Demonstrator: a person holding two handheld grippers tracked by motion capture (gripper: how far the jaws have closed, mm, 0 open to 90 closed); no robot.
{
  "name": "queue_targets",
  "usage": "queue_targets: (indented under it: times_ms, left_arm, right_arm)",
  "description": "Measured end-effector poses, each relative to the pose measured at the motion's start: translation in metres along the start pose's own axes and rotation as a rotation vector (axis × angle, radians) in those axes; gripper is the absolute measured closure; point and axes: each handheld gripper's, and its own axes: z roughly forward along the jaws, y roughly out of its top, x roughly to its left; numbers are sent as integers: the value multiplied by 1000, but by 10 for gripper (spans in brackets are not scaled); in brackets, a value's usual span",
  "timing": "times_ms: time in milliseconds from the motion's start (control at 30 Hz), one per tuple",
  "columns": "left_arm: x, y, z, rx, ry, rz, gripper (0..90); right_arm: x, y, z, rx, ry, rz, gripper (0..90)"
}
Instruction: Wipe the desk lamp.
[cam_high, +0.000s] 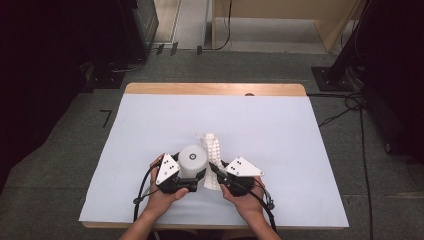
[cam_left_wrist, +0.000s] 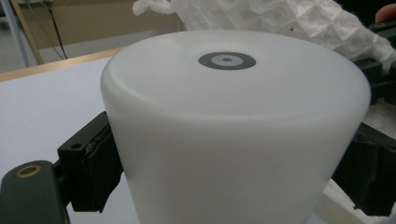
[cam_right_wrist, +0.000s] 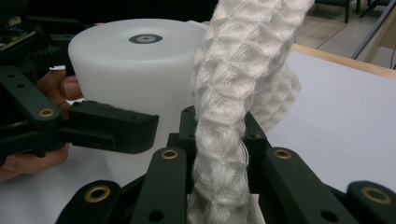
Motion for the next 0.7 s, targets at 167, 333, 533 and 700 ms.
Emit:
queue_targets:
  times_ms: [167,333,533,700]
  left_arm:
    - [5,-1,-1,-13,27,3,87]
    - [11,-9,0,9,55,29,86]
    - [9,-7,-5,-28,154,-32,0]
    - [-3,-7,-4,2,182,-19,0]
  right_arm:
    - [-3,-9,9,58,-3,0,769]
    - [-11,-13,10,68,-17,31,769]
    - [-21,-16,10,67,-35,66,769]
    - [-22,-17,9,69,-37,66,769]
